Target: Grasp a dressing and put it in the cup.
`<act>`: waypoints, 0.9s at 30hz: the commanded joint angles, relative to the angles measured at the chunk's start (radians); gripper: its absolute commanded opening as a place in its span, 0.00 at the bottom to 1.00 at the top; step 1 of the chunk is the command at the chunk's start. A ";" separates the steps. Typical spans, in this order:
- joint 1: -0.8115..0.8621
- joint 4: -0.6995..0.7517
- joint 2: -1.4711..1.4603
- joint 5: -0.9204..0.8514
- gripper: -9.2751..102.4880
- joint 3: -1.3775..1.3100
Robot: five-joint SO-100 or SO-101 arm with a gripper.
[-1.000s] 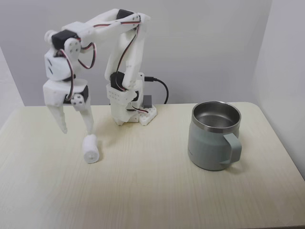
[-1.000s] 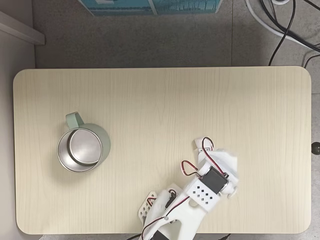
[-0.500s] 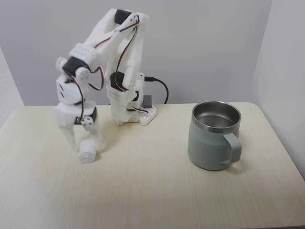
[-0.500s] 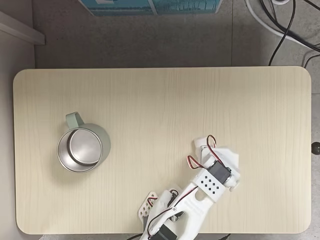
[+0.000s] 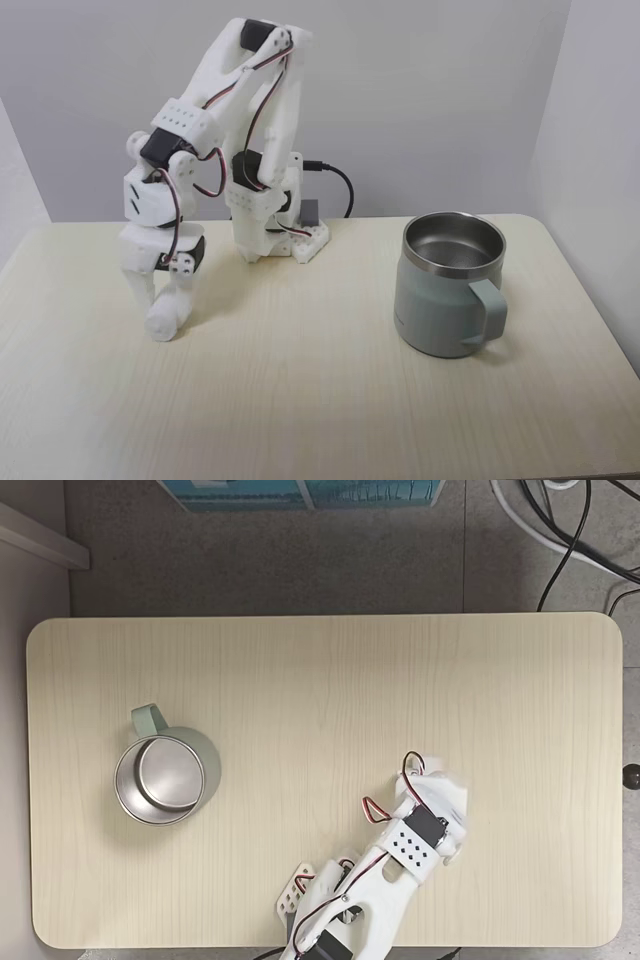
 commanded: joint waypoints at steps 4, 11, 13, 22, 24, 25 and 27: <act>-0.095 0.170 0.118 0.212 0.08 0.242; -0.239 0.379 0.176 0.538 0.08 0.534; -0.290 0.405 0.173 0.647 0.08 0.588; -0.574 0.518 0.051 1.094 0.08 0.755; -0.652 0.560 0.026 1.186 0.08 0.810; -0.690 0.586 0.018 1.230 0.08 0.842; -0.764 0.624 0.000 1.313 0.08 0.899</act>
